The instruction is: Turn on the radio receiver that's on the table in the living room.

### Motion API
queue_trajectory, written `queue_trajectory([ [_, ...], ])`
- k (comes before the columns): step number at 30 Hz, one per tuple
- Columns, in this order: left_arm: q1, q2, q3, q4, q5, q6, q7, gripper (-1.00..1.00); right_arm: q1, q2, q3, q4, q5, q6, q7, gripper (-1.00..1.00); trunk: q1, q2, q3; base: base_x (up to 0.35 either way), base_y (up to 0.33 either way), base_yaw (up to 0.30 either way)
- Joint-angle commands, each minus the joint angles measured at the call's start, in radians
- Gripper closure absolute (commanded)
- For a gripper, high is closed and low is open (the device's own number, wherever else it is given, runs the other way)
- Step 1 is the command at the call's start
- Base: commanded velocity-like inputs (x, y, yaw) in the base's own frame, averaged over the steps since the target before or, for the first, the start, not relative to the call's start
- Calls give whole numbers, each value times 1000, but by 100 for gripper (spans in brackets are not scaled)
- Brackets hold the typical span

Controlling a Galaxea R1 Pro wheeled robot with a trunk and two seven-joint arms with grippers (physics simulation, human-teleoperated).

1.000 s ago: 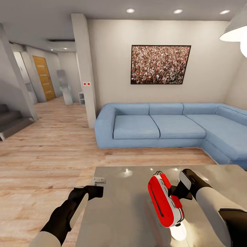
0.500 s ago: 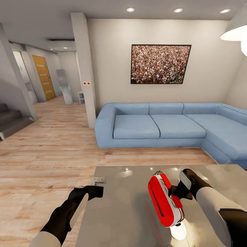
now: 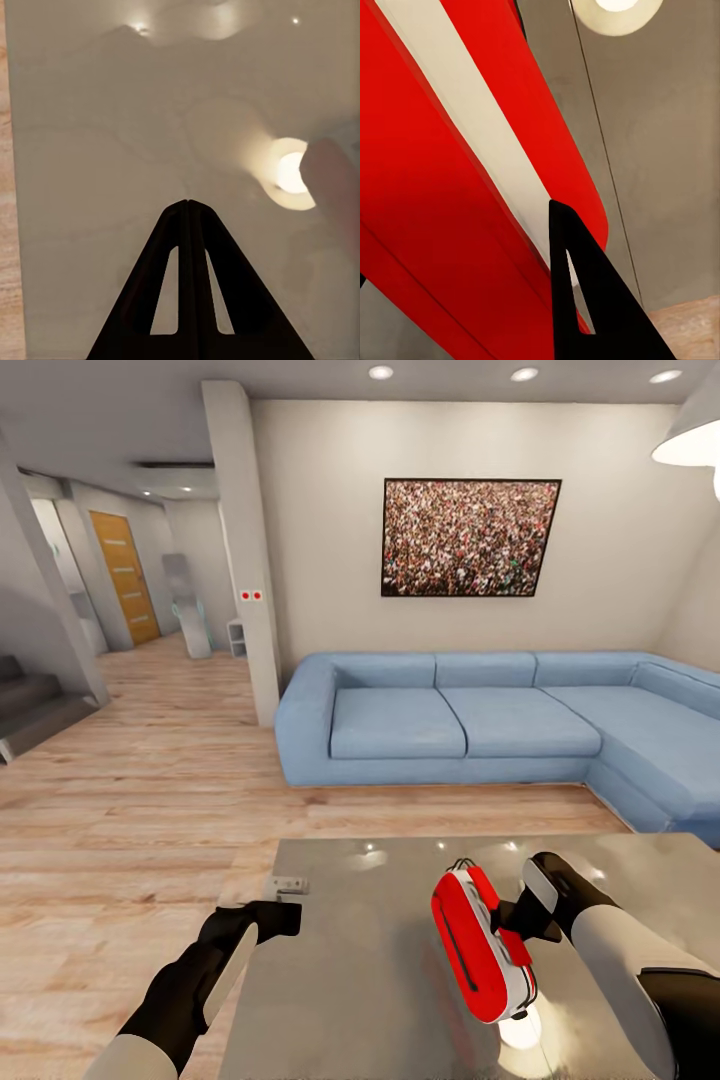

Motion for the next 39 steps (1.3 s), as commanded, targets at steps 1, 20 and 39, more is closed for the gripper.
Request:
queue_trajectory([
  [1, 0, 0, 0, 0, 0, 0, 0, 100, 0, 0, -2, 0, -4, -1, 0, 100, 0, 0, -2, 0, 0, 0],
  [20, 0, 0, 0, 1, 0, 0, 0, 100, 0, 0, -2, 0, -4, -1, 0, 100, 0, 0, -12, 0, 0, 0],
  [39, 0, -5, -5, -1, 2, 1, 0, 100, 11, 16, 3, 6, -6, -14, -3, 100, 0, 0, -12, 0, 0, 0],
])
